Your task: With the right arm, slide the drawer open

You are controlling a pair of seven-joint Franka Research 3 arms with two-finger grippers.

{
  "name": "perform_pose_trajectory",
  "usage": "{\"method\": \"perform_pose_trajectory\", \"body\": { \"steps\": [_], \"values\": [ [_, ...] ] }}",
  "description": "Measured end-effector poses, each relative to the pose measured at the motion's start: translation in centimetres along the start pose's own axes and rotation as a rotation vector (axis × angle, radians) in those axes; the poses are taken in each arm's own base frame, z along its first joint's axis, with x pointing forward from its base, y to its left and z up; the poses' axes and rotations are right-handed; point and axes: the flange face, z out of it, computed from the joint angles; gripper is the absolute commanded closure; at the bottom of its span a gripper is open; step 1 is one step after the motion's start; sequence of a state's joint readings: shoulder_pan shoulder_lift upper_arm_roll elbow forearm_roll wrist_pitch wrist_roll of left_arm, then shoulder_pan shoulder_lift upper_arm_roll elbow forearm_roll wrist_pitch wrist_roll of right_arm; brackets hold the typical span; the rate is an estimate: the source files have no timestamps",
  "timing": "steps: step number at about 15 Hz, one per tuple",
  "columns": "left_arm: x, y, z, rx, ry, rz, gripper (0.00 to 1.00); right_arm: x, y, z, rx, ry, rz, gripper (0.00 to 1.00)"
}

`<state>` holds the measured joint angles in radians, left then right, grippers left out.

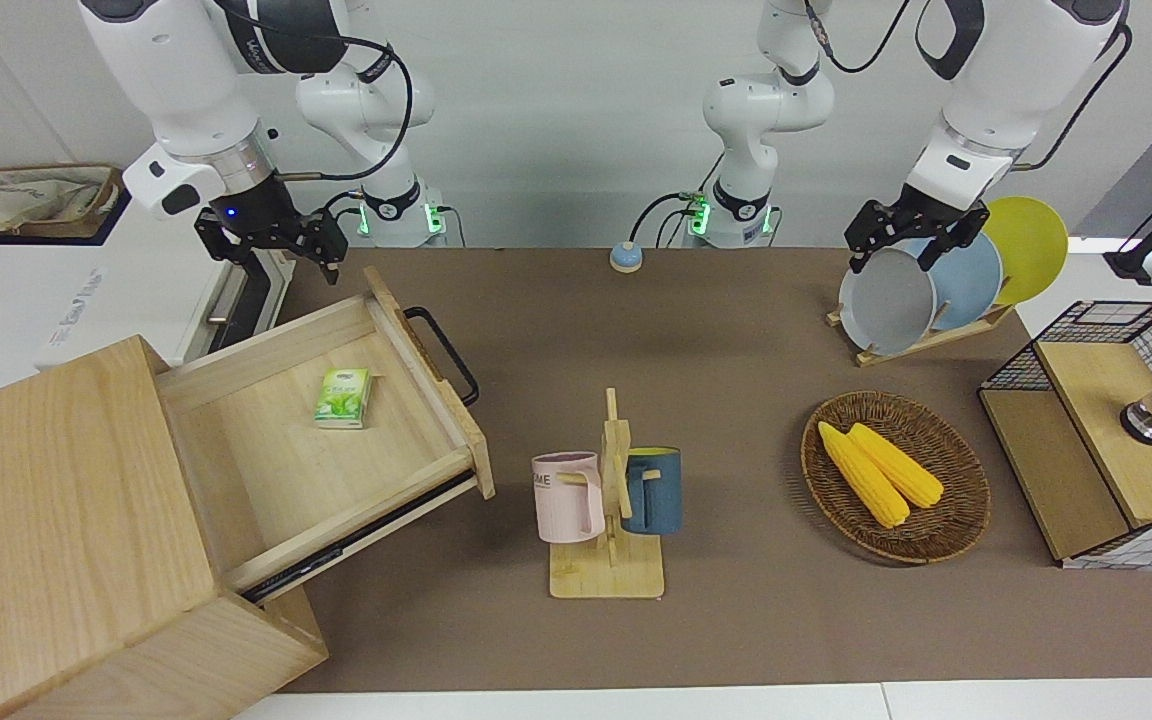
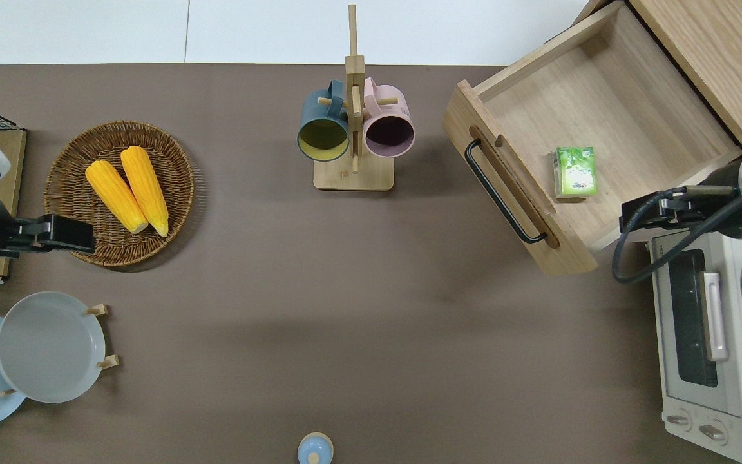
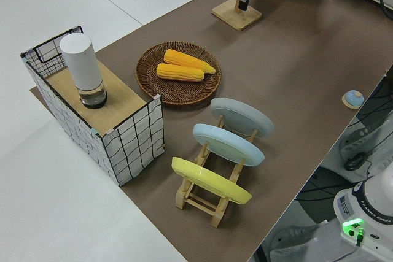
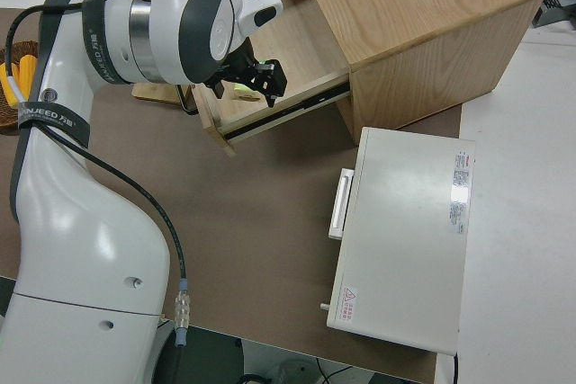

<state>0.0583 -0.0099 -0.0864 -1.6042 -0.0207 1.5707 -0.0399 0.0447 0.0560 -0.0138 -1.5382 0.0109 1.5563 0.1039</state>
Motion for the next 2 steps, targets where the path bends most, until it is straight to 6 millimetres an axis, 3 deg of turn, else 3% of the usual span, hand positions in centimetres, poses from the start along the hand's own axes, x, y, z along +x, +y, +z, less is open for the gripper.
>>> {"method": "perform_pose_trajectory", "body": {
  "steps": [2],
  "values": [
    [0.0,0.0,0.0,0.0,0.0,0.0,0.0,0.01,0.19,0.19,-0.011,-0.003,0.001,0.015]
  ]
}}
